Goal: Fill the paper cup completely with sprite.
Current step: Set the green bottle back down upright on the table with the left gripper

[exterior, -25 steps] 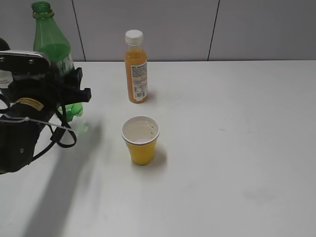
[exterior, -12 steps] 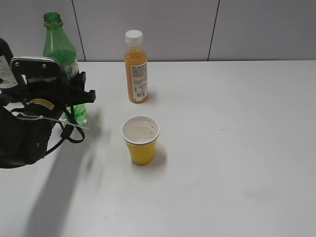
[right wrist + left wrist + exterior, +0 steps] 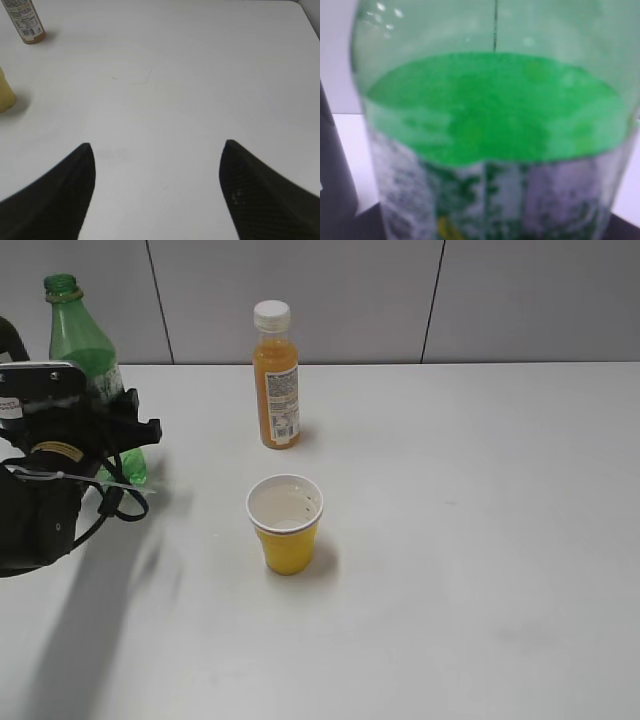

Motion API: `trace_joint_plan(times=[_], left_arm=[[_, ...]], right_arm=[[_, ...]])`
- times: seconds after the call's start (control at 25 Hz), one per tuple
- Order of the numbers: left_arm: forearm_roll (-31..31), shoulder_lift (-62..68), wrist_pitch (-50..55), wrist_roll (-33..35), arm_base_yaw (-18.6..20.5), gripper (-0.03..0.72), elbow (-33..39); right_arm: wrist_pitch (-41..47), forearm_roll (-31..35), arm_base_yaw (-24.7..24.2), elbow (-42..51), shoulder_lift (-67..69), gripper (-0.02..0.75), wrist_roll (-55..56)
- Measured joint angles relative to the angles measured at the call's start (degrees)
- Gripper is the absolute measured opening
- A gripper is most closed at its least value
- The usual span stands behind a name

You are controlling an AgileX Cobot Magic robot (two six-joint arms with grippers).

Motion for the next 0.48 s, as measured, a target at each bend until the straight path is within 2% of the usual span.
trace_joint_plan(times=[0.48], left_arm=[[5.10, 2.99, -3.19, -2.97, 0.87, 0.447, -1.31]], right_arm=[[0.00, 0.00, 0.00, 0.00, 0.00, 0.594, 0.00]])
